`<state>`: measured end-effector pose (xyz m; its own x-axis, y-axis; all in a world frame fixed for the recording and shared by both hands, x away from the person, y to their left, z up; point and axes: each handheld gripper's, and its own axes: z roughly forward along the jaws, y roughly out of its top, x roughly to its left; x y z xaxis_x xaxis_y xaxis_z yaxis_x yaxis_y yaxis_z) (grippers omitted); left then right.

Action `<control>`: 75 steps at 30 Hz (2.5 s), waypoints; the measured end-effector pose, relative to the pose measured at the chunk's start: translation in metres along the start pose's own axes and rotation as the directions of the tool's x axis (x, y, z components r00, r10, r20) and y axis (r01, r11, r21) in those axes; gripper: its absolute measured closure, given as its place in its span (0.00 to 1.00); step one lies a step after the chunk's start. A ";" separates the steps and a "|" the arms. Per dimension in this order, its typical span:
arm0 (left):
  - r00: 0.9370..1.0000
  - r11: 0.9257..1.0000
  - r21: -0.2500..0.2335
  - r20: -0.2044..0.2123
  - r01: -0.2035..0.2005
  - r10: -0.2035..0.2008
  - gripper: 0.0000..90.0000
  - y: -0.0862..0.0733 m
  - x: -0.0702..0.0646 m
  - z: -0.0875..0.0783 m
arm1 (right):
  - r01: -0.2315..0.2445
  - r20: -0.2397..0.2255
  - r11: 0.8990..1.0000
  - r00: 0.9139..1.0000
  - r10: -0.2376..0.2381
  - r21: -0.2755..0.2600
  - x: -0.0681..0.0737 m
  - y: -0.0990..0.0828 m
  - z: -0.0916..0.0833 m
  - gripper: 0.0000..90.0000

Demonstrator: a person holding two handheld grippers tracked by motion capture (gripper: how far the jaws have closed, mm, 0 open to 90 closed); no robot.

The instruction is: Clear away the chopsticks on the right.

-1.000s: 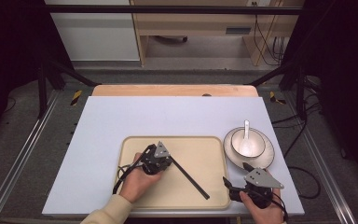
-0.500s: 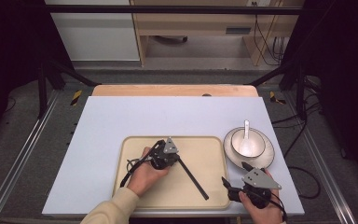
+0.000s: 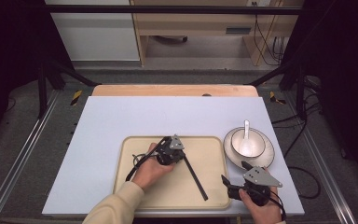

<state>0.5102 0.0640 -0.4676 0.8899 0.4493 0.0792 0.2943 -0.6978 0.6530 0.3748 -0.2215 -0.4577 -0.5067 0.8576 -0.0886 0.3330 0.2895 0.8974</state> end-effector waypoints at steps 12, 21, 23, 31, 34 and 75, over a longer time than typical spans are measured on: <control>0.999 0.999 0.001 0.040 -0.036 0.036 1.00 0.023 -0.007 0.019 | -0.042 0.003 0.999 0.999 0.042 0.000 -0.005 -0.005 0.001 0.16; 0.996 0.997 0.007 0.048 -0.073 0.072 1.00 0.036 -0.016 0.028 | -0.051 0.007 0.999 0.999 0.051 0.007 -0.009 -0.007 0.001 0.16; 0.996 0.997 -0.006 0.056 -0.073 0.074 1.00 0.037 -0.019 0.031 | -0.050 0.008 0.999 0.999 0.050 0.009 -0.009 -0.007 0.002 0.16; 0.996 0.997 -0.033 0.052 -0.075 0.076 1.00 0.036 -0.023 0.026 | -0.051 0.001 0.999 0.999 0.051 0.004 -0.008 -0.007 0.000 0.16; 0.997 0.996 -0.072 0.044 -0.059 0.062 1.00 0.030 -0.021 0.013 | -0.056 -0.006 0.998 0.998 0.056 -0.009 -0.008 -0.005 0.001 0.15; 0.981 0.867 -0.498 -0.154 0.024 -0.115 0.05 -0.137 0.015 -0.159 | -0.015 -0.110 0.995 0.994 0.004 -0.099 -0.013 0.025 0.015 0.10</control>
<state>0.4284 0.2547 -0.4360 0.7857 0.6072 0.1185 0.1026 -0.3169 0.9429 0.4021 -0.2191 -0.4405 -0.5897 0.8068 -0.0368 0.2600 0.2329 0.9371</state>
